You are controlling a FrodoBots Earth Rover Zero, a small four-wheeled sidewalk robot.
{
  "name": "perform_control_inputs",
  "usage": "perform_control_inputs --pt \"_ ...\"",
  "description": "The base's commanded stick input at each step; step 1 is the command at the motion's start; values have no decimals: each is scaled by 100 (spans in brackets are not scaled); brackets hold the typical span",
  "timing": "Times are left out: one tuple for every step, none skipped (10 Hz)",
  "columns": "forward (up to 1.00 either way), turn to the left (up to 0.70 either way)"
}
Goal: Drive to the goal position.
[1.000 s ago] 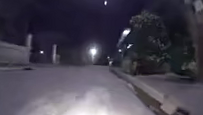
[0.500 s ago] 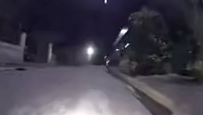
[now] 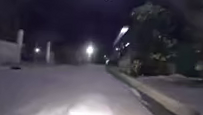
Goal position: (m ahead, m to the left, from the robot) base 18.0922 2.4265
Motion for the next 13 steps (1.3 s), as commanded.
perform_control_inputs --pt "70 0" --pt "70 0" --pt "70 -23" --pt "70 -35" --pt "70 -25" --pt "70 -8" --pt "70 0" --pt "70 0" --pt "70 0" --pt "70 0" --pt "70 -32" --pt "70 -35" --pt "70 -34"
